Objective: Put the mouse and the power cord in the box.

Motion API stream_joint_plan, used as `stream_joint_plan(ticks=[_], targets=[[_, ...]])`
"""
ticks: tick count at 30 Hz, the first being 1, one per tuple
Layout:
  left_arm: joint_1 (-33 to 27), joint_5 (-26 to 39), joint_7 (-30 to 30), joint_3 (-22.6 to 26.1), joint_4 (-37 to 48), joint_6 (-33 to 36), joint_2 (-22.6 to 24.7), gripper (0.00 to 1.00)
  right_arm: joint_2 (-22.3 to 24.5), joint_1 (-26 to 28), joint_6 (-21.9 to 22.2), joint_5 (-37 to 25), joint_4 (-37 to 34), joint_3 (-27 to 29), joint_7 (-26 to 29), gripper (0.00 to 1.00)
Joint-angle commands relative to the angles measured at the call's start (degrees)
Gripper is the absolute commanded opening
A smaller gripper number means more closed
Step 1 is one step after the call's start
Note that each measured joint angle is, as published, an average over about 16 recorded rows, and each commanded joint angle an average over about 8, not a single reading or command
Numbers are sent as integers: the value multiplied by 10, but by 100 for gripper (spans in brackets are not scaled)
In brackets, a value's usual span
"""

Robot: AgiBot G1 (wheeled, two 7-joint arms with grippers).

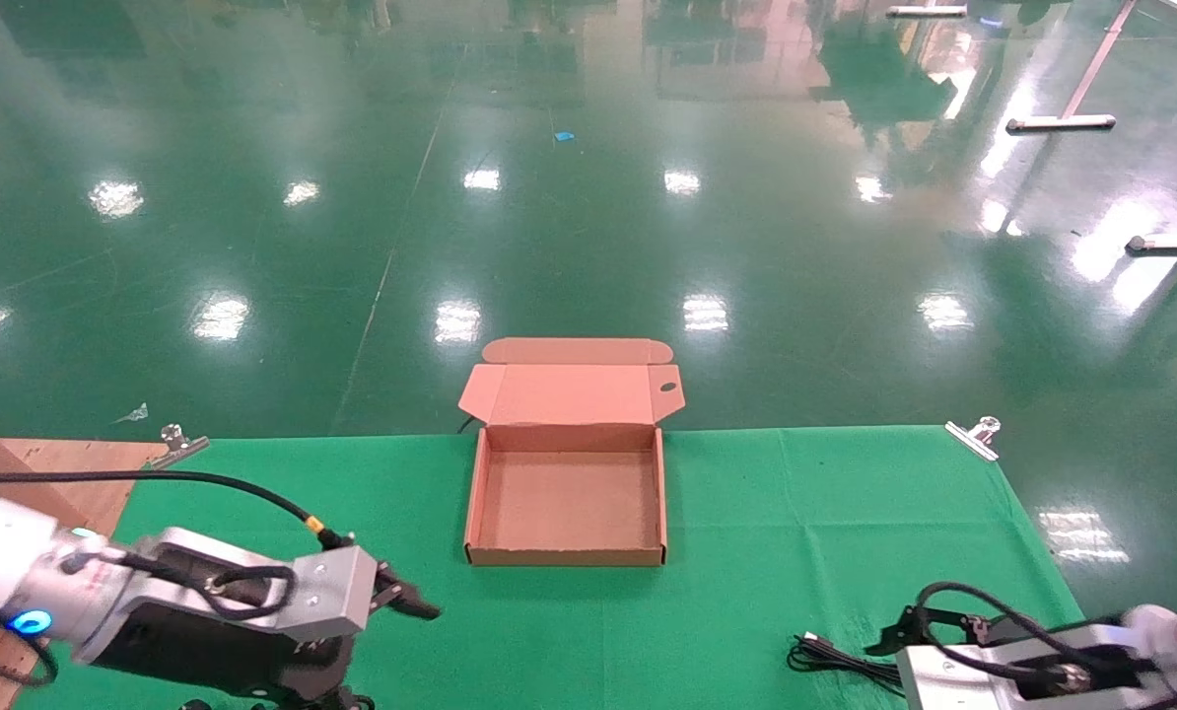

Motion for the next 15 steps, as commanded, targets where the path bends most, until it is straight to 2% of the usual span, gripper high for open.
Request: stream_joint_plan(ticks=[1,7,15], targets=[[-29,48,13,28,36,-1,18,100,-21,20,1,-56,-26,-25,-13,100],[-60,144,61,80,125,-33,60,100,-83,53,50,-127,-149,-55,-72,100],[-56,194,119,105,237,-101,96,100,-166,81,114,-143,-321,-66,-152,100]])
